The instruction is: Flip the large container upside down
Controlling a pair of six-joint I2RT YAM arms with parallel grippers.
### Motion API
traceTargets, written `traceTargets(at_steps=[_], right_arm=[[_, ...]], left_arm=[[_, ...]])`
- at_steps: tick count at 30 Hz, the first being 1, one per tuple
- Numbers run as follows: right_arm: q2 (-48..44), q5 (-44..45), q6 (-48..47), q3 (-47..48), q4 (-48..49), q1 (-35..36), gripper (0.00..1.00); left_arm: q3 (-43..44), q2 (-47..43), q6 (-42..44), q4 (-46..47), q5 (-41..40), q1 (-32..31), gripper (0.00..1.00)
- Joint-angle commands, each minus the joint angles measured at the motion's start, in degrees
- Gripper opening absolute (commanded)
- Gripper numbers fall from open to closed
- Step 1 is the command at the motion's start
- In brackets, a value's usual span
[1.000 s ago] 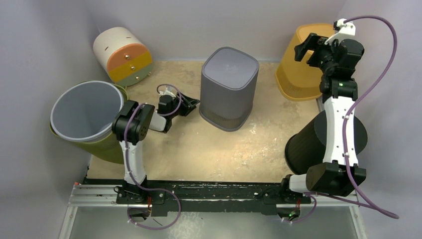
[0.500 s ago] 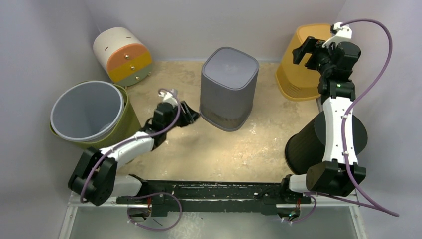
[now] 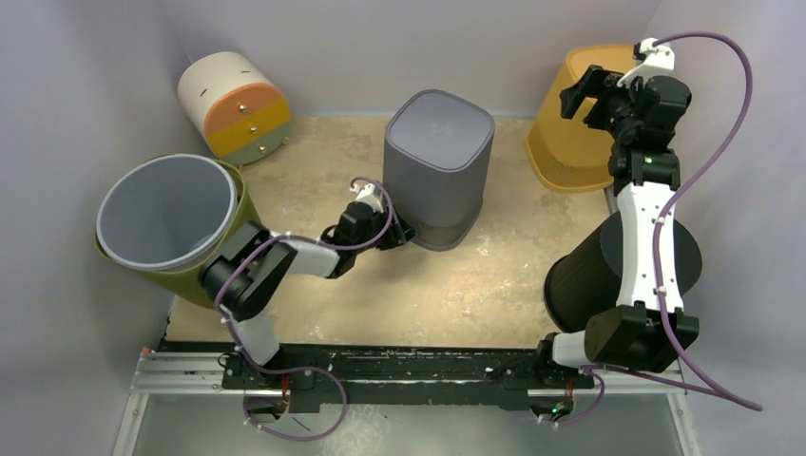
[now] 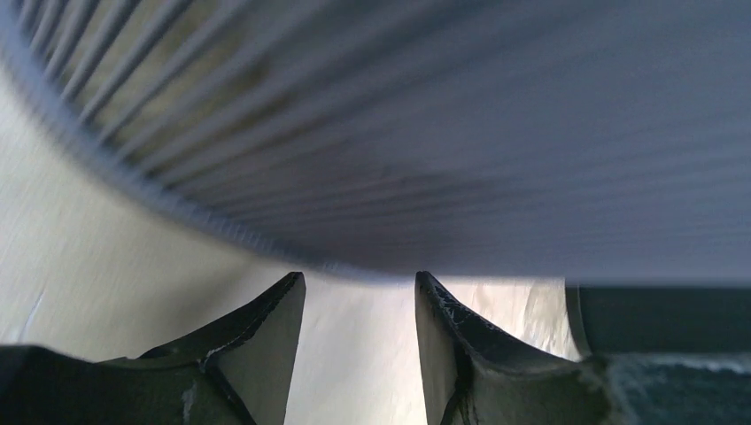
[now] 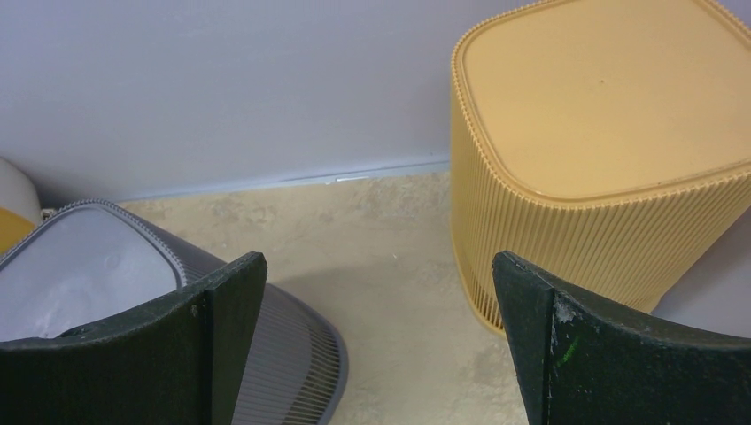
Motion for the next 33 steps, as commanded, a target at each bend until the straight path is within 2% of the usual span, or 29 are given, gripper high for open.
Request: traceTargets(at_steps=[1, 9, 21, 27, 33], right_arm=[[-0.1, 1.0, -0.5, 3.1, 2.5, -0.3, 1.00], [0.2, 1.7, -0.7, 2.0, 4.3, -0.4, 1.00], [0.6, 2.1, -1.2, 1.0, 6.4, -0.4, 1.00], [0.6, 2.7, -1.4, -0.3, 6.9, -0.4, 1.00], [0.3, 3.1, -1.2, -0.7, 6.3, -0.4, 1.00]], left_arm=[[11.5, 6.8, 1.5, 5.6, -4.1, -0.5, 0.46], [34.3, 24.5, 6.3, -0.9, -0.9, -0.7, 0.46], [60.8, 39.2, 12.5, -12.5, 1.7, -0.6, 0.47], [65.9, 42.5, 13.1, -13.6, 1.7, -0.5, 0.48], [61.8, 38.7, 15.3, -17.5, 2.0, -0.6, 0.49]])
